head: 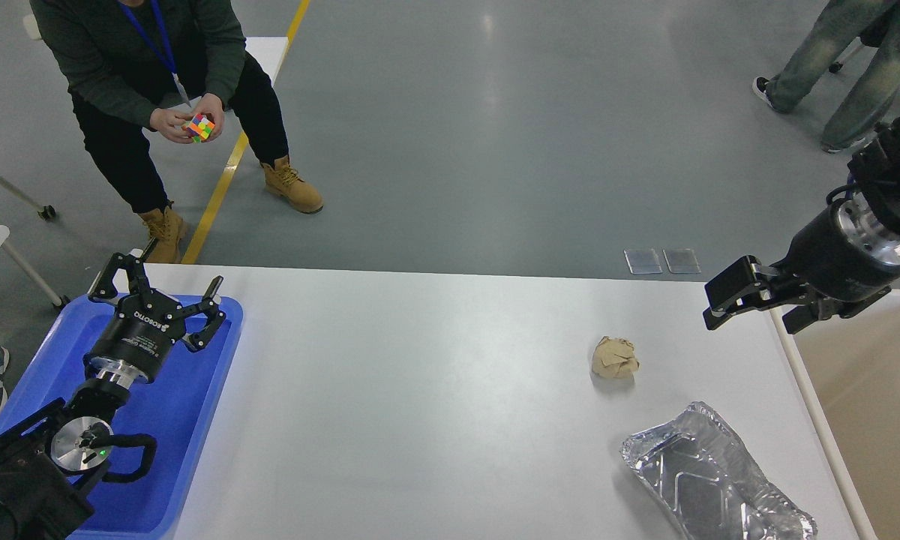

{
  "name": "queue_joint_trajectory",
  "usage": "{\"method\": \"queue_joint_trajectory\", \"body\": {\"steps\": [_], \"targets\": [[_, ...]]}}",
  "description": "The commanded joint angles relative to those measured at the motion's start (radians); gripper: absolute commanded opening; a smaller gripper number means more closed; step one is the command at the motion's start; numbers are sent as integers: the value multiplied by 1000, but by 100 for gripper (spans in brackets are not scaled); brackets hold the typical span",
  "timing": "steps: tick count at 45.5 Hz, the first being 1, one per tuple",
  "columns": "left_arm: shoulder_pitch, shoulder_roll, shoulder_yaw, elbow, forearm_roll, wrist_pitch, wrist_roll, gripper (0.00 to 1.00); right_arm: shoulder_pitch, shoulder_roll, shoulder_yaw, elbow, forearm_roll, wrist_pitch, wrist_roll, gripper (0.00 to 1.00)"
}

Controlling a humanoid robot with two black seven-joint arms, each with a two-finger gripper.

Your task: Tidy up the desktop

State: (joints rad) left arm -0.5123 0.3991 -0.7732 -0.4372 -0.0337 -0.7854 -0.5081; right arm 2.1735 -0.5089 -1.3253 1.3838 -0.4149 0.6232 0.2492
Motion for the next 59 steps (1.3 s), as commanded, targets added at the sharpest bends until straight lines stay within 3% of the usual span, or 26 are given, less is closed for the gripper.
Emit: {"method": "queue_joint_trajectory", "body": {"steps": [1, 16, 37, 59], "targets": [[0, 0, 0, 0, 0, 0, 0, 99, -18, -3, 23, -6, -1, 0, 1, 100], [0, 0, 0, 0, 0, 0, 0, 99, -61, 3, 25, -83, -1, 0, 1, 100], [0, 0, 0, 0, 0, 0, 0, 99, -81, -10, 11, -81, -8, -14, 1, 100], [0, 1, 0, 0, -2, 0, 0, 99, -247, -155, 152, -66, -438, -89, 13, 100]]}}
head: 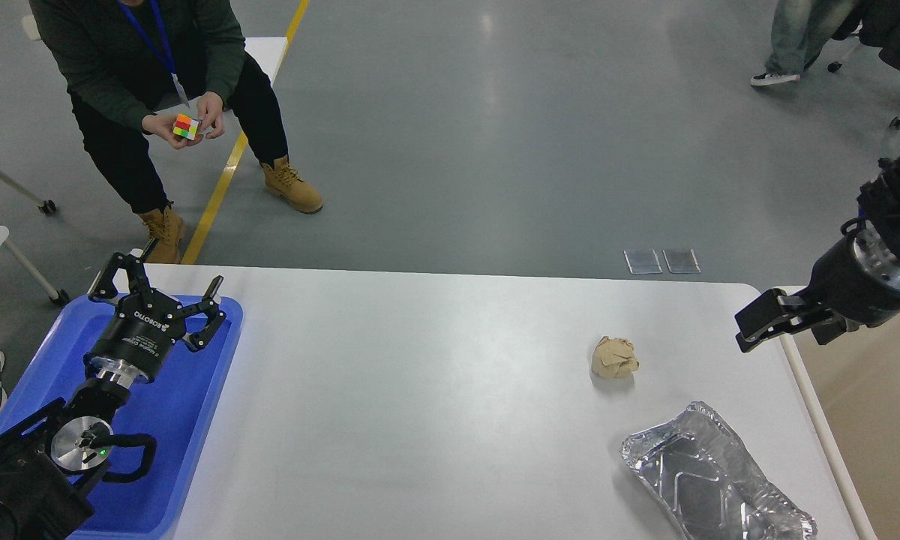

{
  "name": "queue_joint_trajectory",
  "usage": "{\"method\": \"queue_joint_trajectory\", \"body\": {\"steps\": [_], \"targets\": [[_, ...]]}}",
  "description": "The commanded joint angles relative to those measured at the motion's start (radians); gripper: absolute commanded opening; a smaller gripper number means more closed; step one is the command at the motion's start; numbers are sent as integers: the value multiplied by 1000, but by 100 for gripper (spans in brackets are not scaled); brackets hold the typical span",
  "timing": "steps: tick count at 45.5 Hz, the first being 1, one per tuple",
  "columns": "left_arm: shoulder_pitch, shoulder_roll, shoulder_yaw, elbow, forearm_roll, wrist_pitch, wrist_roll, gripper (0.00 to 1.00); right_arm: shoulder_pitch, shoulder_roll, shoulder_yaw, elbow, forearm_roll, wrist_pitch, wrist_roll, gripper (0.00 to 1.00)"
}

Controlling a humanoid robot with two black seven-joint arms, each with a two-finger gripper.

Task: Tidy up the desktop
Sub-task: 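Lower the right gripper toward the edge of the silver foil tray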

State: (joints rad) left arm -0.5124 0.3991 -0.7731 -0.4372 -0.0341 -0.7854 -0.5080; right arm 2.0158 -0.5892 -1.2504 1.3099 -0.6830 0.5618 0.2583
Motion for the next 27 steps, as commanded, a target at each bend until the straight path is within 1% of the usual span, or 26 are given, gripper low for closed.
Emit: {"method": "queue_joint_trajectory", "body": {"steps": [1, 6, 12, 16, 22, 27], "targets": [[0, 1, 0, 0, 0, 0, 0, 99, -100, -83, 80, 8, -173, -28, 5, 100], [0, 0, 0, 0, -1, 0, 0, 99, -140, -132, 104, 14, -181, -43, 12, 100], [0, 0, 0, 0, -1, 0, 0, 99, -248, -188, 204, 8, -182, -49, 51, 100], [0, 0, 0, 0, 0, 0, 0, 99, -318, -210, 239, 2, -208, -60, 52, 100], [0, 0, 0, 0, -1, 0, 0, 99, -402, -231, 262, -9, -271, -121, 53, 100], [0, 0, 0, 0, -1, 0, 0, 99, -489, -233, 333, -64, -276, -145, 68, 99]]}}
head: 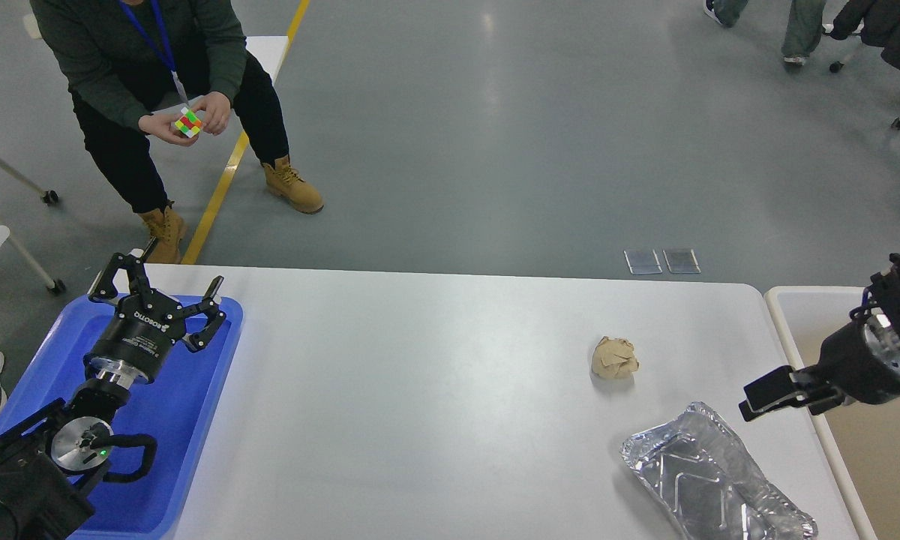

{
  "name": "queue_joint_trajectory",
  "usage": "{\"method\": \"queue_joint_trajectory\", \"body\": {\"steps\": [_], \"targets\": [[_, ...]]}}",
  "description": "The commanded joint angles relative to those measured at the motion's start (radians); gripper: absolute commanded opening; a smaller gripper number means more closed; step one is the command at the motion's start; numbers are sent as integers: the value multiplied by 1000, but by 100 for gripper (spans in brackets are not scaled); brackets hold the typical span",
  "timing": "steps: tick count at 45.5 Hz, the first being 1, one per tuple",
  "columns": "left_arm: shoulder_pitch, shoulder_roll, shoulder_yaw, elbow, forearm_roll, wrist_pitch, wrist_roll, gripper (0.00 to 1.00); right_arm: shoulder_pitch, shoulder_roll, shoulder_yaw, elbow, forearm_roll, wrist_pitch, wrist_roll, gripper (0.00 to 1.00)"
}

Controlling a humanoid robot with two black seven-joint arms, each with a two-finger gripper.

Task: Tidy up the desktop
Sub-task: 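Lower the right gripper toward the edge of the silver foil tray, then close the right gripper on the foil tray edge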

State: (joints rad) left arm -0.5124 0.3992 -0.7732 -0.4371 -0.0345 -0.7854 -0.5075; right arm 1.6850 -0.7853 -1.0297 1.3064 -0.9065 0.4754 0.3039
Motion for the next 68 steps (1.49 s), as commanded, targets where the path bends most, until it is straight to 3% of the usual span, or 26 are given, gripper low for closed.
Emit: {"method": "queue_joint_trajectory", "body": {"steps": [1, 13, 42, 59, 63, 68], "targets": [[0, 0, 0, 0, -1, 0, 0, 99, -178, -35, 128, -74, -54, -58, 26, 99], [0, 0, 0, 0, -1, 0, 0, 99, -340, -8, 188, -167, -86, -118, 29, 99], [0, 0, 0, 0, -1, 0, 0, 99, -502, 116, 212, -268, -86, -239, 30, 97], [0, 0, 0, 0, -1, 0, 0, 99, -584, 193, 212, -368, -86, -287, 30, 86], [0, 0, 0, 0, -1, 0, 0, 99, -604, 209, 211, -380, -86, -299, 46, 71], [0, 0, 0, 0, 1, 0, 0, 99, -613, 212, 192, -394, -91, -316, 70, 37]]}}
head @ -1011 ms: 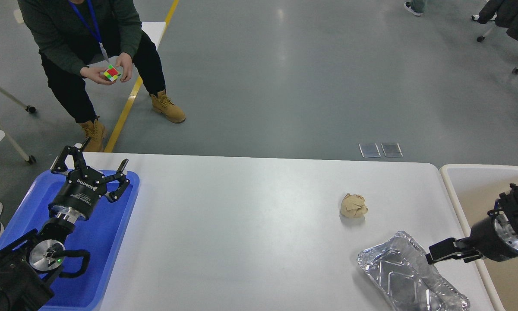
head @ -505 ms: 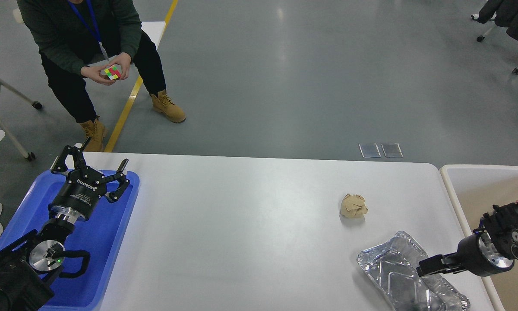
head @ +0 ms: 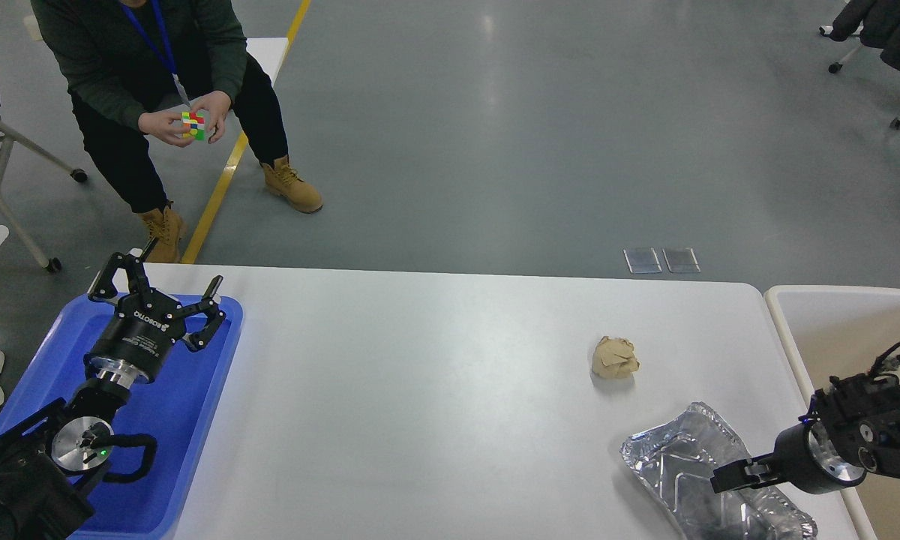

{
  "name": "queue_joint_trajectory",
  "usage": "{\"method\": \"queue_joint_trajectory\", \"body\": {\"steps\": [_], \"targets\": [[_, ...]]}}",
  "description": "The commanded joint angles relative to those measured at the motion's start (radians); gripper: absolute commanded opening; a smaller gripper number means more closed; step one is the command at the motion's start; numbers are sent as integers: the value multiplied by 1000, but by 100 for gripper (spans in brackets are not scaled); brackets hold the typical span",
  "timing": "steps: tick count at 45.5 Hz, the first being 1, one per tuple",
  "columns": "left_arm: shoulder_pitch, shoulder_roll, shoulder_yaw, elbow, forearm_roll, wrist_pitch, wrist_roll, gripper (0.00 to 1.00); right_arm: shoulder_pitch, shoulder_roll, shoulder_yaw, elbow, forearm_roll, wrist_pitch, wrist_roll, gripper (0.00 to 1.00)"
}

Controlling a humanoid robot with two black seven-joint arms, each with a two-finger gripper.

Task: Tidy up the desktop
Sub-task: 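Close the right gripper on the foil tray edge, then lift the foil tray with the right gripper toward the white bin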

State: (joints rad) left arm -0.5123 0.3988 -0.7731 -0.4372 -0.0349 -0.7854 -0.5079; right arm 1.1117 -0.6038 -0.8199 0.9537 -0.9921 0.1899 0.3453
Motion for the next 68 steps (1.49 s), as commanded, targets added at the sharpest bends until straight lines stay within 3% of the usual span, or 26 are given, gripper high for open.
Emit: {"method": "queue_joint_trajectory", "body": {"steps": [1, 5, 6, 27, 35, 54, 68], "targets": [[0, 0, 0, 0, 1, 0, 0, 99, -39, 30, -21, -44, -10, -30, 29, 31], [0, 0, 0, 0, 1, 0, 0, 99, -39, 36, -35, -52, -22, -30, 27, 2], [0, 0, 0, 0, 1, 0, 0, 99, -38, 36, -38, -53, -20, -30, 27, 0], [0, 0, 0, 0, 1, 0, 0, 99, 0, 19, -50, -49, -20, -27, 32, 0], [0, 0, 0, 0, 1, 0, 0, 99, 65, -24, -53, -18, -20, -12, 60, 0], [0, 0, -2, 0, 1, 0, 0, 99, 531, -183, -219, 295, -19, 121, 84, 0], [0, 0, -2, 0, 1, 0, 0, 99, 870, -235, -248, 407, -8, 364, 86, 0]]}}
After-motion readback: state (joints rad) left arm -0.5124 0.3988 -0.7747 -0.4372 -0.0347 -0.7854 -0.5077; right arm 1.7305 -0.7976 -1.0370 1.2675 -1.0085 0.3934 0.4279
